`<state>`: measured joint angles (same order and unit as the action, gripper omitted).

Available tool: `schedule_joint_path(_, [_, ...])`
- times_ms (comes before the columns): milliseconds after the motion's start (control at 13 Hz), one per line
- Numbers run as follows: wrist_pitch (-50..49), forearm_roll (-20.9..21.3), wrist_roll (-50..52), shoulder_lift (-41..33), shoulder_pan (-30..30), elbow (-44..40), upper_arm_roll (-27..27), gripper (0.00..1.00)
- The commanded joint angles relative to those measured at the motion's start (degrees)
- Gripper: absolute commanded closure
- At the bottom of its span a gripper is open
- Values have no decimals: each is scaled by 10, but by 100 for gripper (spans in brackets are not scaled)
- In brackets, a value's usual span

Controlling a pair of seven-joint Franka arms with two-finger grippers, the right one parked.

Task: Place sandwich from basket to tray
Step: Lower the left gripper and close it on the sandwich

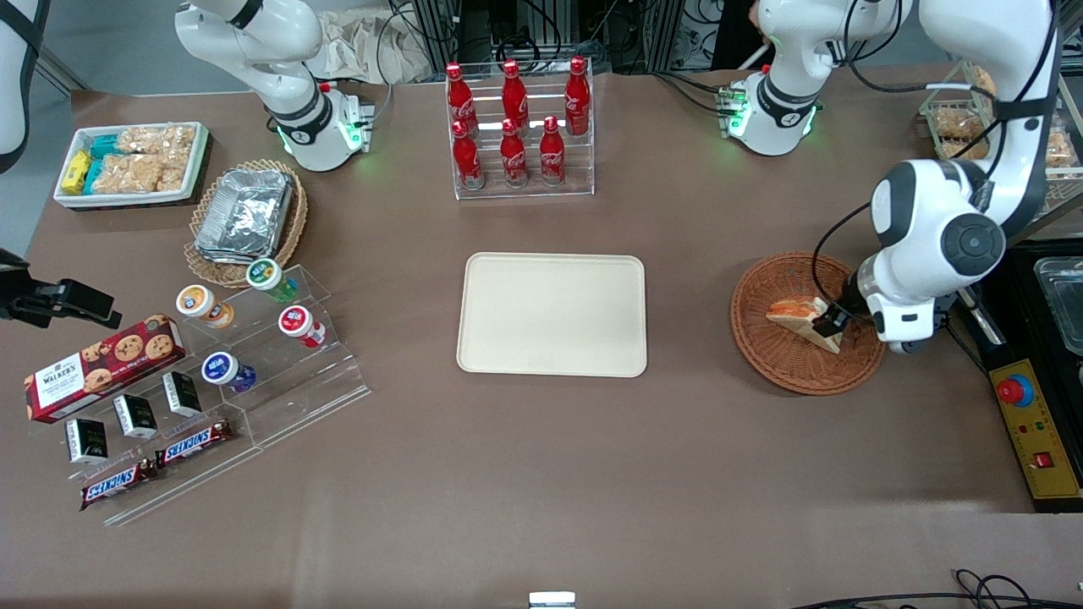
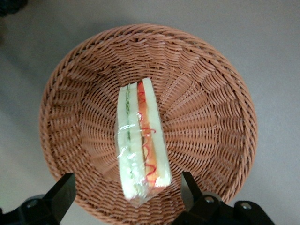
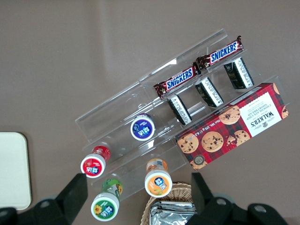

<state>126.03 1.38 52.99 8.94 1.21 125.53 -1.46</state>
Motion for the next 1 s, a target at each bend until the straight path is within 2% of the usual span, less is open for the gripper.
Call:
schedule_joint_path(0, [47, -7, 32, 20, 2, 16, -2, 0])
schedule_joint_path(385, [97, -7, 41, 24, 3, 62, -2, 0])
schedule_joint_path(462, [97, -7, 42, 25, 3, 63, -2, 3])
schedule_joint_path(538, [98, -7, 51, 25, 3, 61, -2, 18])
schedule_joint_path(615, [97, -7, 66, 24, 3, 58, -3, 44])
schedule_joint_path(769, [85, -7, 70, 19, 2, 47, -3, 90])
schedule_joint_path(923, [49, -7, 69, 18, 3, 15, -5, 97])
